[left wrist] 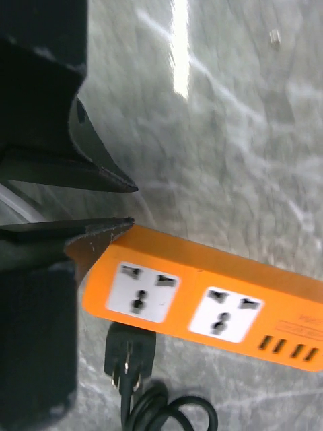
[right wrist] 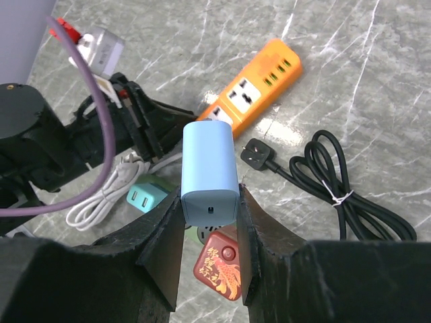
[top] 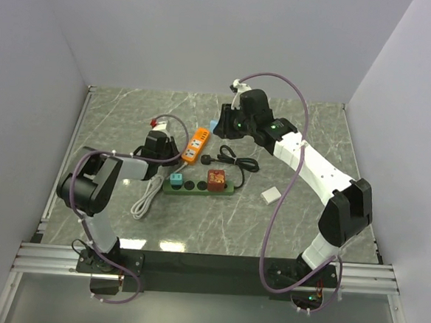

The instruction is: Insert the plug

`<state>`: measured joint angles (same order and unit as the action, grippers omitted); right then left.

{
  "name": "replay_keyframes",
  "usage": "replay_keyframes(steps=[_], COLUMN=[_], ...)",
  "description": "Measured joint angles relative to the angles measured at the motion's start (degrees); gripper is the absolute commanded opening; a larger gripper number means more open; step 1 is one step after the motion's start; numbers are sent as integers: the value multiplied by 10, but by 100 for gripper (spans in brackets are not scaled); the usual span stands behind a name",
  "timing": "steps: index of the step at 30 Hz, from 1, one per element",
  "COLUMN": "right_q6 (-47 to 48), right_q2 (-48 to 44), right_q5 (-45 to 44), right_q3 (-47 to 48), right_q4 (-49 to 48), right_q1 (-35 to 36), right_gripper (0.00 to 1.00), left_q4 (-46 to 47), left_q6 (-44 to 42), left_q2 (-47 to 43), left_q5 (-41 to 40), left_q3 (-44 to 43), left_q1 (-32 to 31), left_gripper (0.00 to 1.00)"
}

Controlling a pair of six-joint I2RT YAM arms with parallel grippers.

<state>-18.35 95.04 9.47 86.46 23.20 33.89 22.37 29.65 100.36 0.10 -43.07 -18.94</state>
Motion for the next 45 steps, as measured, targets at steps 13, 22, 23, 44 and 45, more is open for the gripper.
replay_keyframes(steps=[13, 22, 23, 44, 45], right_q6=[-8, 5, 5, -58, -61], right_q2=[107, 167, 180, 358, 362], right_q5=[-24, -9, -3, 80, 80], right_q3=[142, 205, 226, 420, 417], right_q4=[136, 277, 293, 473, 467], right_q1=[0, -14, -18, -43, -43], right_gripper=[0, 0, 0, 0, 0], left_q4=[24, 45, 50, 181, 187], left_q6=[13, 10, 10, -13, -14], left_q2=[61, 45, 42, -77, -77], left_q5=[46, 45, 49, 171, 178], left_q3=[-57, -43, -37, 138, 139], left_q1=[-83, -75, -71, 38, 39], left_gripper=[29, 73, 75, 86, 86])
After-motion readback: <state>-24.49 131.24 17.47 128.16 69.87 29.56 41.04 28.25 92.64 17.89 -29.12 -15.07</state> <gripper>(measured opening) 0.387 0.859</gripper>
